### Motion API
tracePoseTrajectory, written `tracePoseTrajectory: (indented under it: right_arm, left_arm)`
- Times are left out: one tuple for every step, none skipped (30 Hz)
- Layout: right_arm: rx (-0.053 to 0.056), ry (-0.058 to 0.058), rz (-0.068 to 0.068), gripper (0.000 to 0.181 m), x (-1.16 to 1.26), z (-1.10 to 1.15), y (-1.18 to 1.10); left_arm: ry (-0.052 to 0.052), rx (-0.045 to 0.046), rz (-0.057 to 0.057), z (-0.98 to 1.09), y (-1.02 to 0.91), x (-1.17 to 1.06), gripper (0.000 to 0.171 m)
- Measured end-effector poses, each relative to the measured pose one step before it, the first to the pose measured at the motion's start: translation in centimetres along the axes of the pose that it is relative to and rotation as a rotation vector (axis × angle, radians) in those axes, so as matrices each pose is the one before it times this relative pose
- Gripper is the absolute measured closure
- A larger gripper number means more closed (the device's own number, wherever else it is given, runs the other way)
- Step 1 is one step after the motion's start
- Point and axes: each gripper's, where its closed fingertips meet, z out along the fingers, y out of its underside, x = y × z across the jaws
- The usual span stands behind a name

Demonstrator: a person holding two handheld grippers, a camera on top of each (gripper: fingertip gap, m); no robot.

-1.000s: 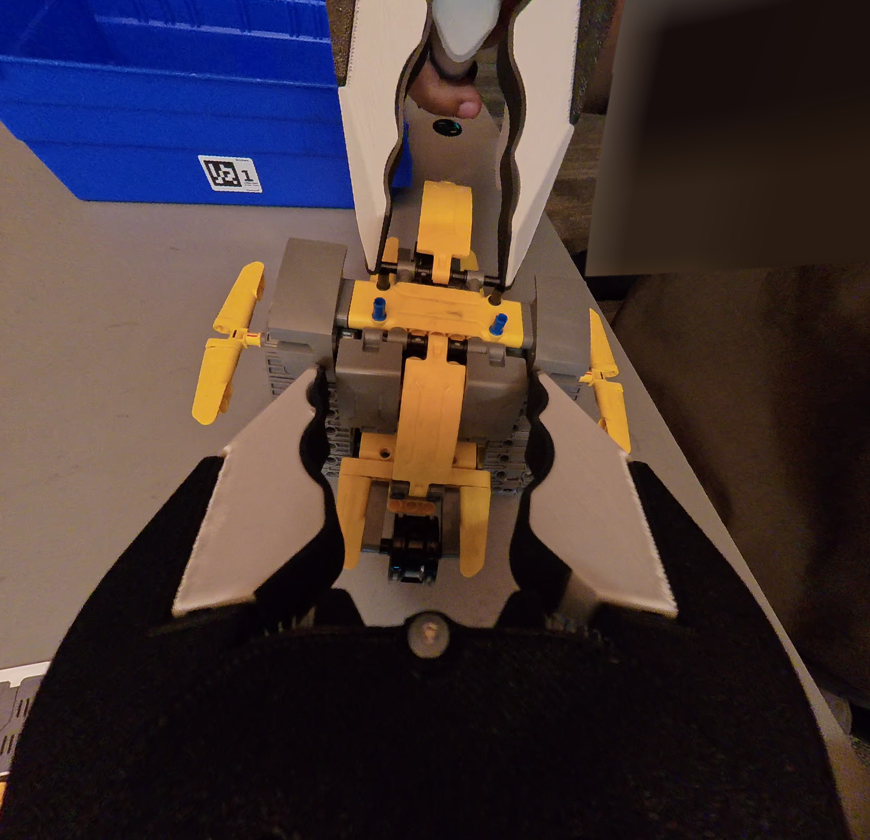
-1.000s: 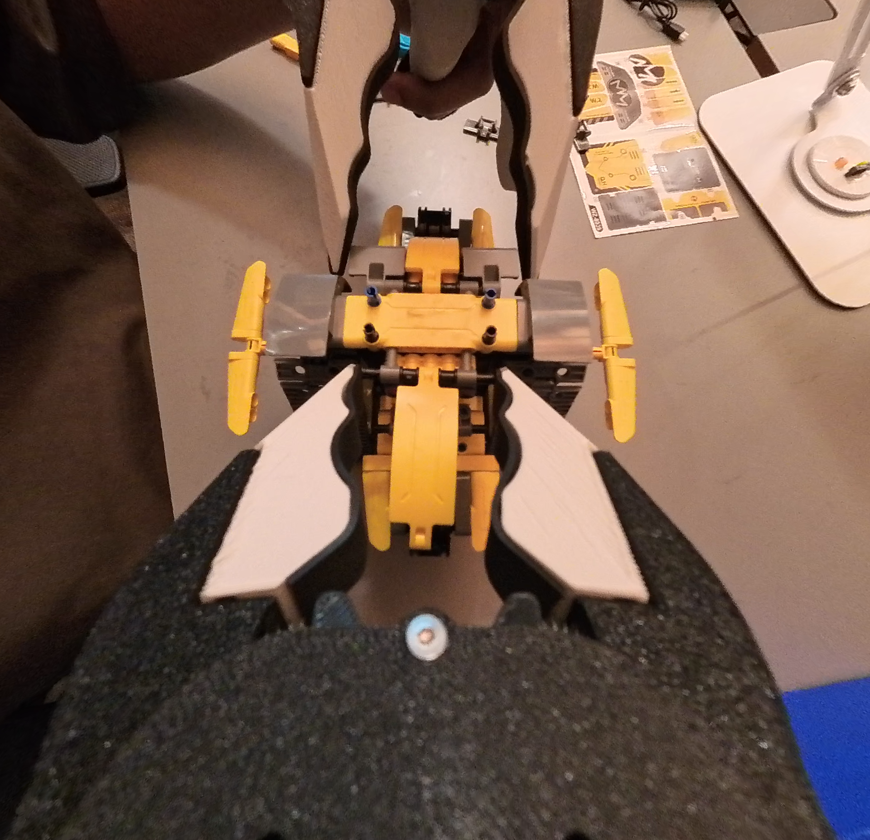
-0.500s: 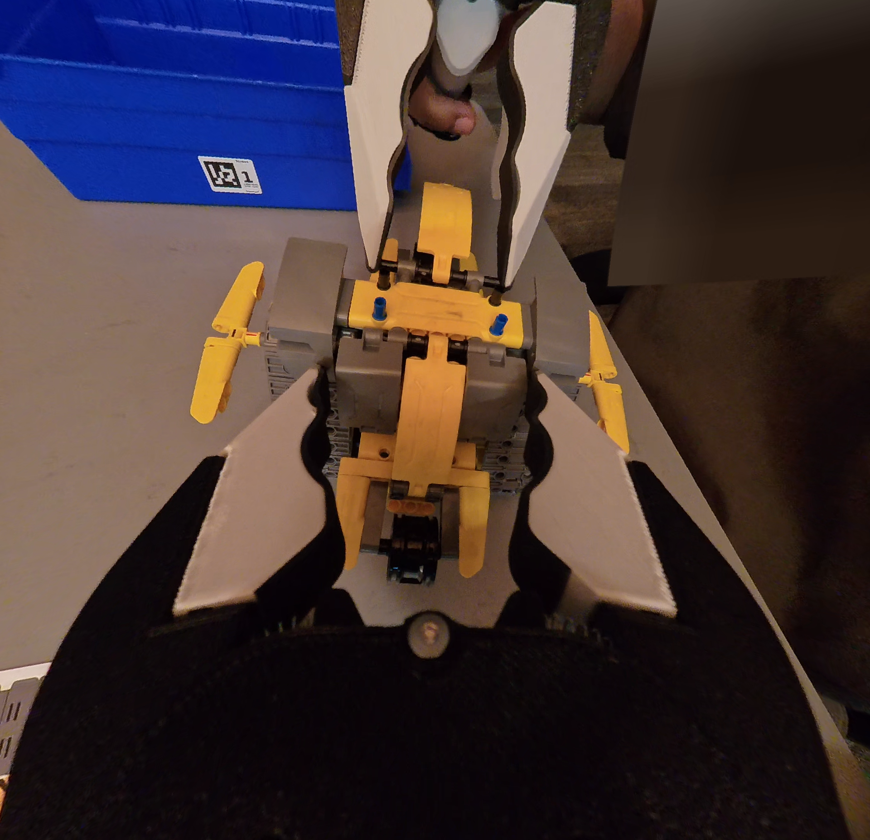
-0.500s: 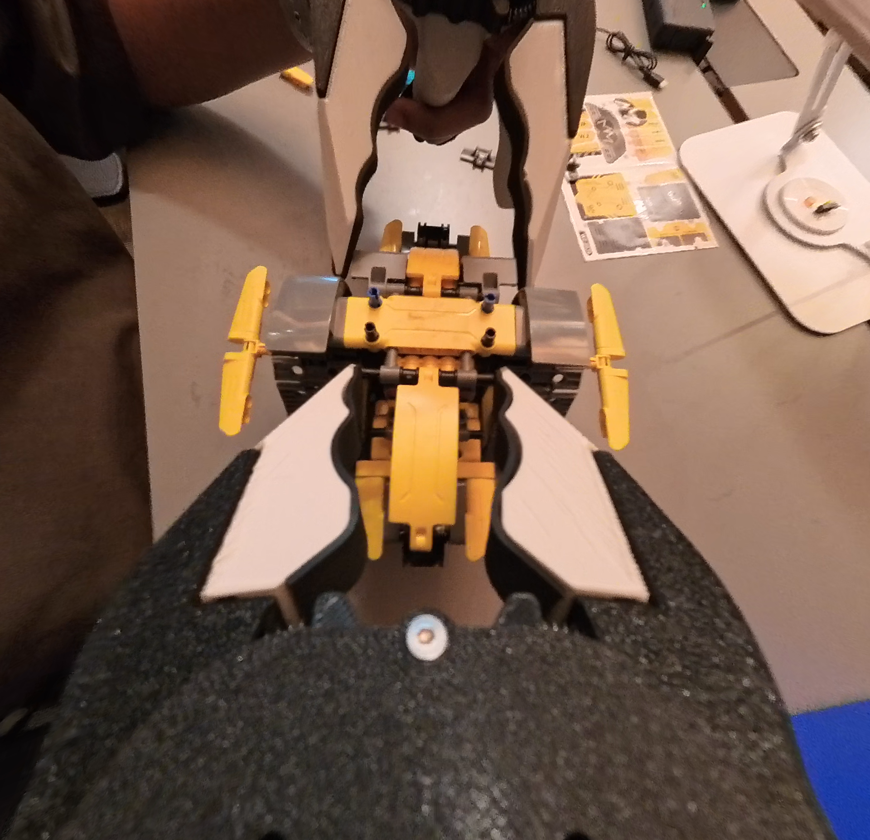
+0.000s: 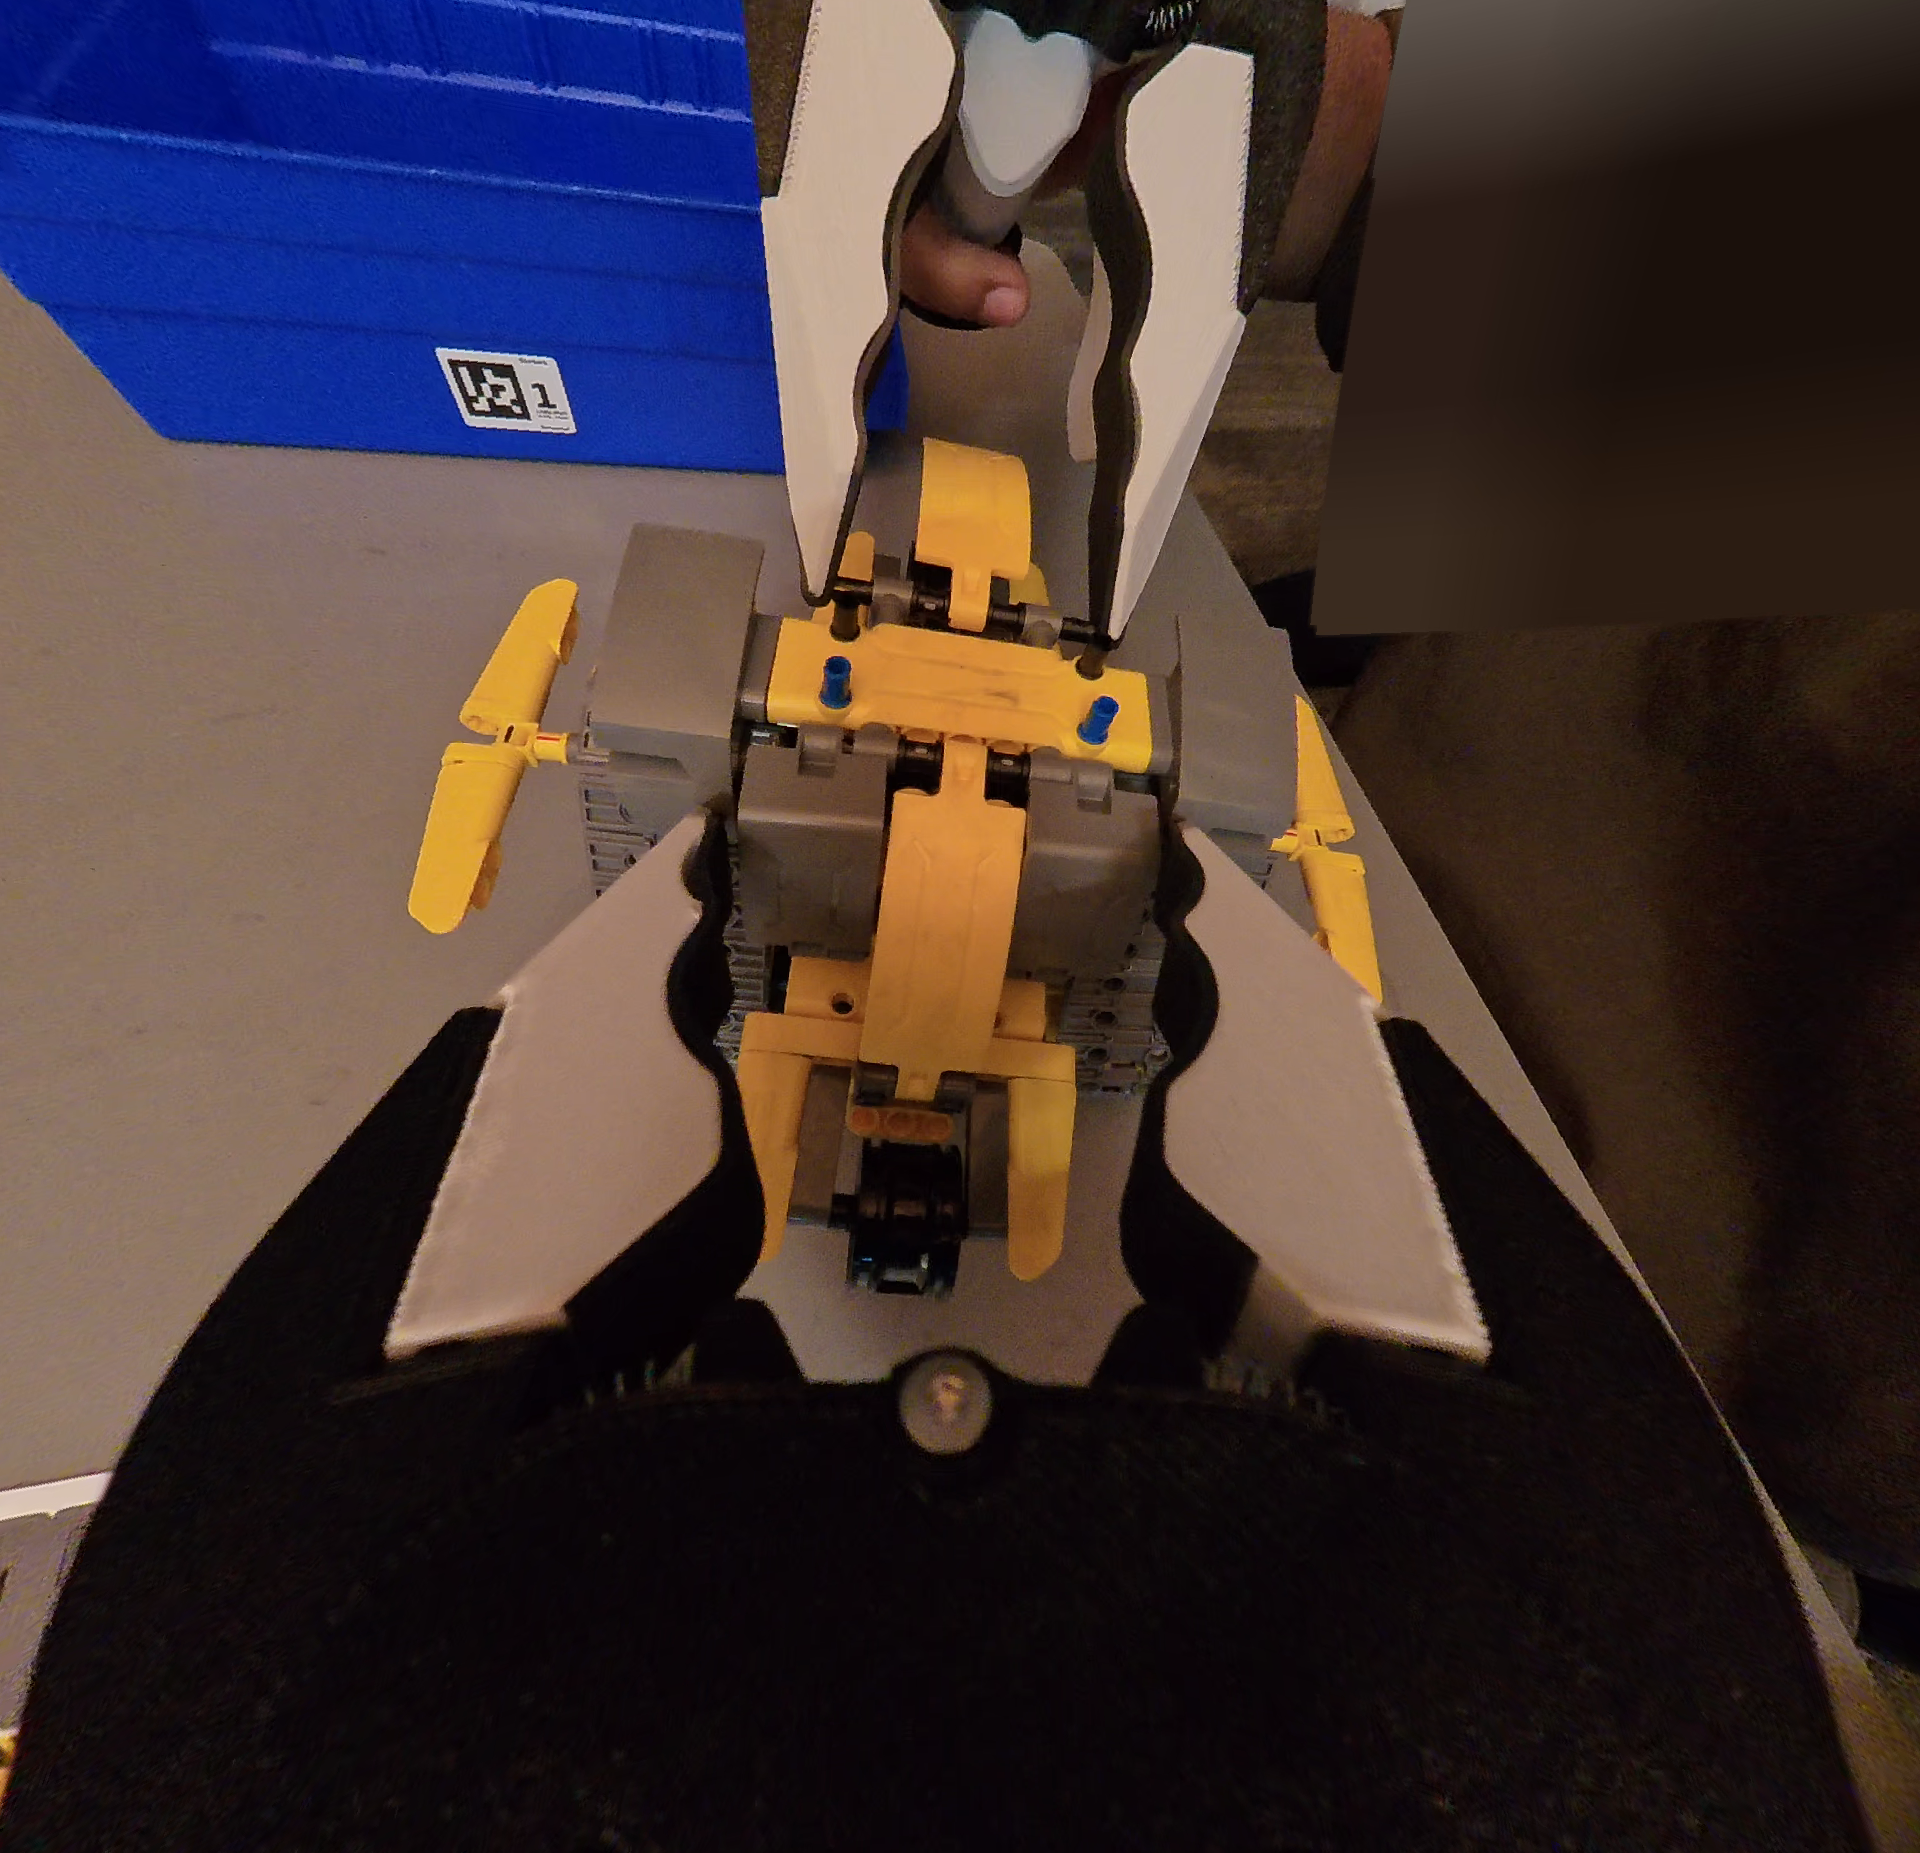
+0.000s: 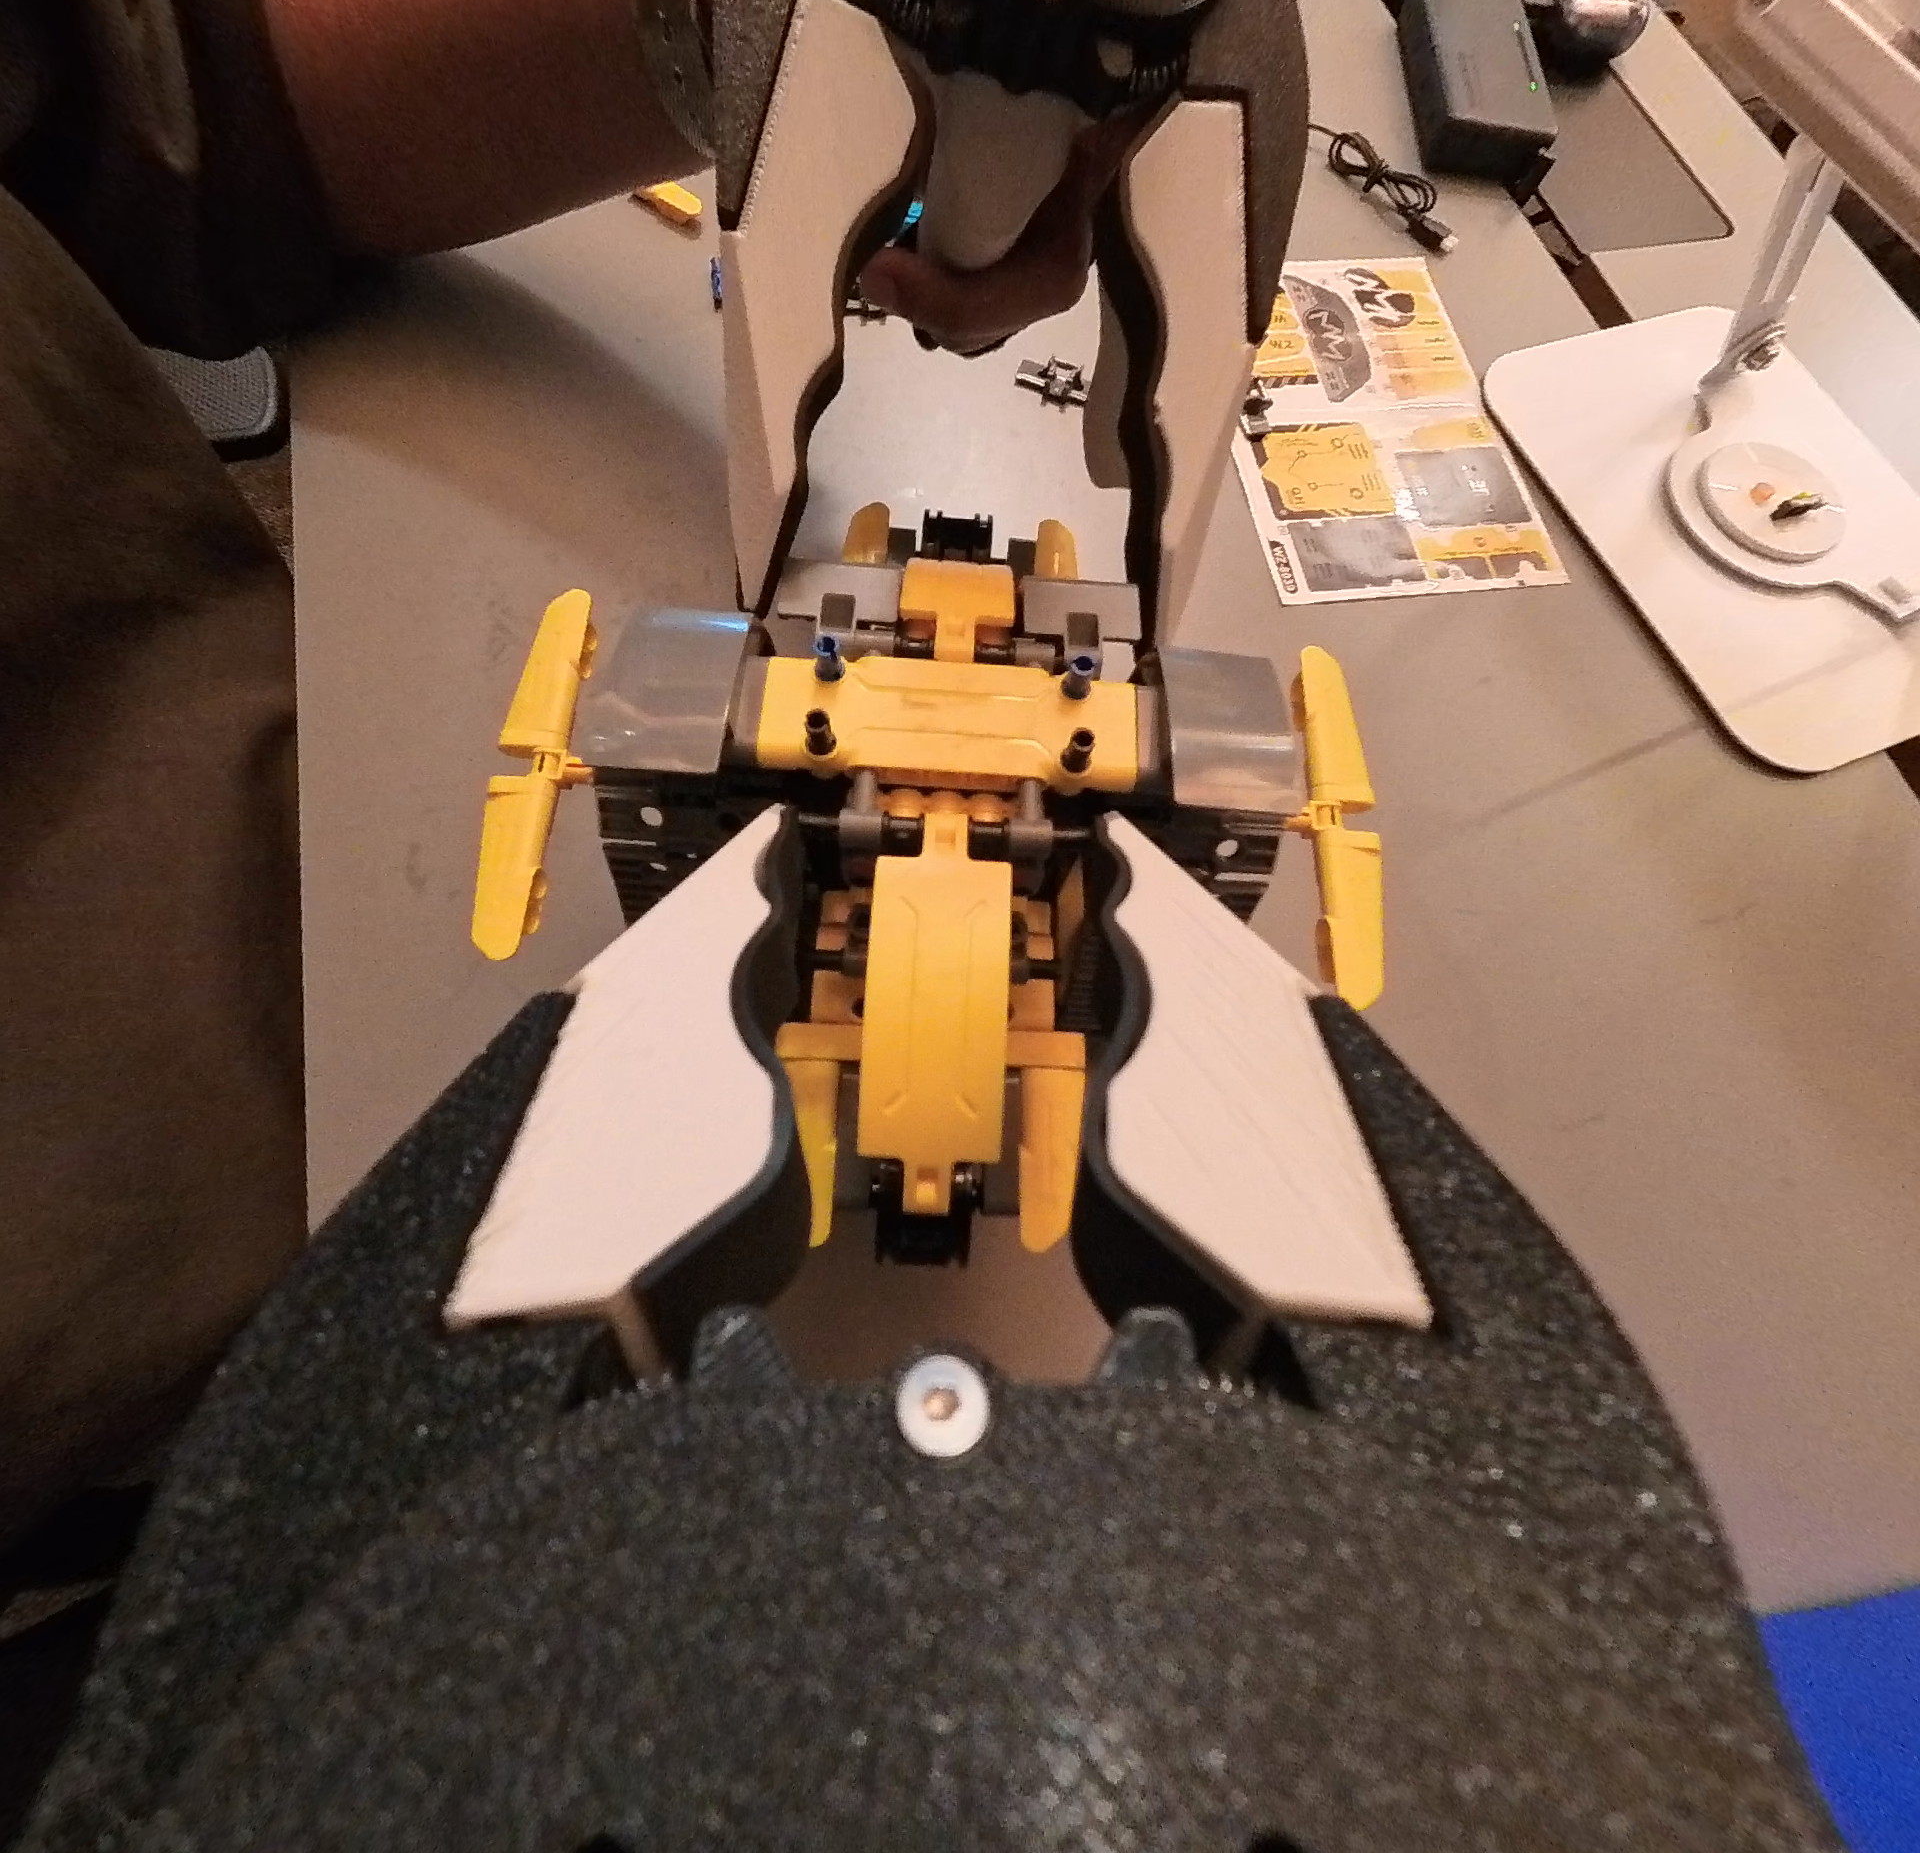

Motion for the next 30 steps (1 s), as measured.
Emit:
tracePoseTrajectory:
  right_arm:
    - [-0.002,-0.0003,0.0,0.127,0.0,-0.001,-0.007]
    - [-0.0032,-0.0005,-0.0003,0.127,-0.007,0.0,0.001]
    - [-0.003,-0.0005,0.0004,0.127,-0.005,0.016,-0.012]
    - [-0.0023,-0.0006,0.0007,0.128,-0.002,0.011,-0.014]
    - [-0.002,-0.0007,0.0004,0.128,0.003,0.01,-0.003]
    - [-0.0005,-0.0011,0.0017,0.128,-0.002,0.006,0.002]
    - [0.0009,-0.0022,0.0056,0.128,-0.007,0.012,0.001]
    - [0.0004,-0.0028,0.0079,0.128,-0.003,-0.005,0.008]
    - [-0.0006,-0.0009,0.0039,0.128,-0.015,0.011,0.011]
    - [-0.002,0.0006,0.003,0.128,-0.001,0.002,0.003]
    - [-0.0039,0.0002,0.0043,0.128,0.0,0.012,-0.001]
    - [-0.0034,-0.0009,0.0033,0.128,-0.004,0.005,0.0]
    - [-0.0012,-0.002,0.0023,0.128,-0.002,0.024,-0.021]
    - [-0.0001,-0.0034,0.0039,0.128,0.003,0.022,-0.025]
    - [0.0002,-0.0027,0.0004,0.128,0.011,0.02,-0.016]
    - [0.0014,-0.002,-0.0027,0.128,0.0,0.007,-0.017]
    - [0.0039,-0.0027,-0.0003,0.128,-0.002,0.011,-0.001]
    - [0.0043,-0.0034,0.0019,0.129,-0.011,0.001,0.004]
    - [0.005,-0.003,0.0013,0.129,-0.016,0.007,0.005]
    - [0.0045,0.0009,-0.0008,0.128,-0.005,0.006,-0.006]
    - [0.0002,0.0018,-0.0007,0.129,0.001,-0.015,0.009]
    - [-0.0056,0.0017,-0.003,0.128,-0.015,-0.026,0.04]
    - [-0.0062,0.0027,-0.0046,0.128,-0.007,-0.012,0.007]
    - [-0.0077,0.0023,-0.0028,0.129,-0.01,0.012,0.012]
    - [-0.0127,0.0005,-0.0021,0.128,-0.01,-0.016,0.024]
    - [-0.0128,0.0013,-0.0046,0.129,0.003,0.0,0.021]
    - [-0.0123,0.0025,-0.0073,0.129,-0.007,0.025,-0.024]
    - [-0.0162,0.0007,-0.0035,0.129,0.004,0.003,0.012]
    - [-0.0186,-0.0017,-0.0002,0.129,0.02,-0.02,0.051]
    - [-0.0136,-0.0002,-0.0051,0.129,-0.006,-0.018,0.042]
  left_arm:
    - [-0.0007,-0.00093,0.0006,0.003,-0.001,0.003,0.094]
    - [-0.0006,-0.00289,-0.0003,0.004,0.007,0.01,0.094]
    - [0.0,-0.00431,0.0001,0.002,0.008,0.003,0.094]
    - [0.0011,-0.00349,-0.0006,-0.004,-0.001,-0.002,0.094]
    - [0.0012,-0.00203,-0.0003,0.013,-0.002,0.004,0.094]
    - [0.0016,0.00004,-0.0017,0.01,-0.013,-0.002,0.094]
    - [0.0007,0.00144,-0.0018,-0.003,0.007,0.0,0.094]
    - [-0.0013,0.0007,-0.0011,0.008,-0.008,0.012,0.095]
    - [-0.001,0.0004,-0.0021,0.009,-0.007,0.013,0.095]
    - [0.0002,0.00089,-0.002,0.011,-0.004,0.015,0.095]
    - [0.0006,0.00161,-0.0019,0.007,0.0,0.002,0.096]
    - [0.0011,0.00042,-0.0033,-0.002,0.002,0.002,0.096]
    - [0.0005,-0.00156,-0.0019,0.002,0.012,0.006,0.095]
    - [-0.0005,-0.00312,0.0001,-0.023,0.022,-0.001,0.095]
    - [-0.0006,-0.00373,-0.0005,0.008,-0.003,-0.01,0.096]
    - [-0.0005,-0.00451,-0.0005,0.023,-0.014,0.004,0.096]
    - [-0.0008,-0.00469,0.001,0.008,-0.001,0.005,0.095]
    - [0.0001,-0.00111,0.0014,0.018,-0.022,0.0,0.095]
    - [0.002,0.0004,-0.0001,0.034,-0.003,0.015,0.095]
    - [0.0011,0.00093,0.0,0.009,-0.016,0.005,0.096]
    - [0.0018,0.00085,-0.0014,0.02,-0.016,-0.003,0.096]
    - [0.002,0.00072,-0.001,0.036,-0.023,0.004,0.096]
    - [0.0011,-0.001,0.0002,0.028,0.004,0.005,0.095]
    - [0.0005,-0.00315,0.0002,0.001,-0.005,0.006,0.096]
    - [-0.0019,-0.00496,0.0006,0.022,-0.006,-0.002,0.096]
    - [-0.0024,-0.00893,-0.0004,0.019,0.012,0.008,0.096]
    - [-0.0018,-0.01077,0.002,-0.03,0.048,0.008,0.096]
    - [-0.0011,-0.00663,0.0007,0.005,0.014,-0.012,0.096]
    - [-0.0004,-0.00128,-0.0009,0.018,-0.023,0.0,0.096]
    - [-0.0009,0.0006,-0.0008,0.01,0.0,-0.008,0.096]
